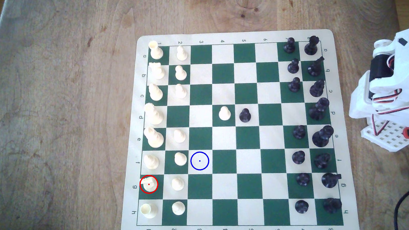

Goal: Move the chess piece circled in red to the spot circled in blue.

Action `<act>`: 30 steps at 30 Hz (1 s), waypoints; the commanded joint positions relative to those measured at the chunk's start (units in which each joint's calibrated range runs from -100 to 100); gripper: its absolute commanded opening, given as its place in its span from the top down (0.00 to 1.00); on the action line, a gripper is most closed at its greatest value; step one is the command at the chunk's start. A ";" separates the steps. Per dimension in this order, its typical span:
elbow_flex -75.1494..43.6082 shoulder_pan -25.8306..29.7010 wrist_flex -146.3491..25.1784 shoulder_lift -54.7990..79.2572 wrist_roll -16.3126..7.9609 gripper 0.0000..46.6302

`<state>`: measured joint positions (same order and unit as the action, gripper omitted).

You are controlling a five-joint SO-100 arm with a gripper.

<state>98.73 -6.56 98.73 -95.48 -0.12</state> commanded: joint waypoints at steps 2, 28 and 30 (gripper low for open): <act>1.17 0.19 0.95 -0.36 0.15 1.00; 1.17 -3.88 -44.34 -0.36 -0.24 1.00; 1.17 -3.64 -53.11 -0.36 0.05 1.00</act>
<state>98.73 -11.14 66.85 -95.39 -0.12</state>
